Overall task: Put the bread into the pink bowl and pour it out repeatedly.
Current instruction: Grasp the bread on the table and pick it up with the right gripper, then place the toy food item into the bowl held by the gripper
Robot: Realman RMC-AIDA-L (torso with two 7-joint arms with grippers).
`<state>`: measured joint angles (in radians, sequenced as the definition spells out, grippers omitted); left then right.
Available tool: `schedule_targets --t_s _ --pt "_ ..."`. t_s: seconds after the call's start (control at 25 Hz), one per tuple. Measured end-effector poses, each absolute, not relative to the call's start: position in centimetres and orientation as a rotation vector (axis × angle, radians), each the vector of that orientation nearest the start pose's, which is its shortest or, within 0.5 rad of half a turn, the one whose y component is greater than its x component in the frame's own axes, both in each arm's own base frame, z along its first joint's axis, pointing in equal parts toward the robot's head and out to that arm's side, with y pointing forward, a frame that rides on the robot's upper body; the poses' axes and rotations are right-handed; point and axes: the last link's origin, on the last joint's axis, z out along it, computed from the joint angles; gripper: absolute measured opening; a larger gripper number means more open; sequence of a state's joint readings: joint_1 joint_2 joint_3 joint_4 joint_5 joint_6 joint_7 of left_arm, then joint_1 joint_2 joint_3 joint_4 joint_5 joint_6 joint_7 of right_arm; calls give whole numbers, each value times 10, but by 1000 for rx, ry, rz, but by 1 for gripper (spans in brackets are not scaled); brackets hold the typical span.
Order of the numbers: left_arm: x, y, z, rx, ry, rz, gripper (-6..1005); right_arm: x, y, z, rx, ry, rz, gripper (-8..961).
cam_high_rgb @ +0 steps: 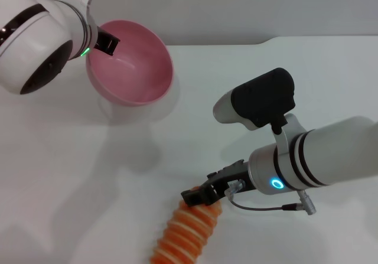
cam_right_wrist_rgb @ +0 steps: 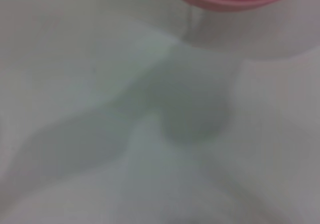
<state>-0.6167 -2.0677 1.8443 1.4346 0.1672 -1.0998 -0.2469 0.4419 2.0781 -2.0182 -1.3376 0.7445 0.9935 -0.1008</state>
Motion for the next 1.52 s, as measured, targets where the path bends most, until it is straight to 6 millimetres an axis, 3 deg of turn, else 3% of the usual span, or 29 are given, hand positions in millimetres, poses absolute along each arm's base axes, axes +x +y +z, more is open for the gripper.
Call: schedule_targets --t_s 0.32,0.52,0.68,0.84,1.28,1.52 --pt "-135 405 -2 -1887 -636 294 34 158 291 -122 -2642 1096 -223 645" --pt "-135 404 -2 -1887 -636 294 34 162 292 -122 -2642 1084 -249 408" --pt "-134 404 -2 -1887 -634 292 34 163 292 -122 -2649 1068 -262 361" --pt "-136 404 -2 -1888 -637 293 34 152 292 -117 -2669 1019 -212 320" --pt "-139 402 -9 -1906 -628 295 34 81 302 -59 -2635 683 2 249" --pt "-137 396 -17 -1942 -640 288 34 71 313 -30 -2533 598 32 203"
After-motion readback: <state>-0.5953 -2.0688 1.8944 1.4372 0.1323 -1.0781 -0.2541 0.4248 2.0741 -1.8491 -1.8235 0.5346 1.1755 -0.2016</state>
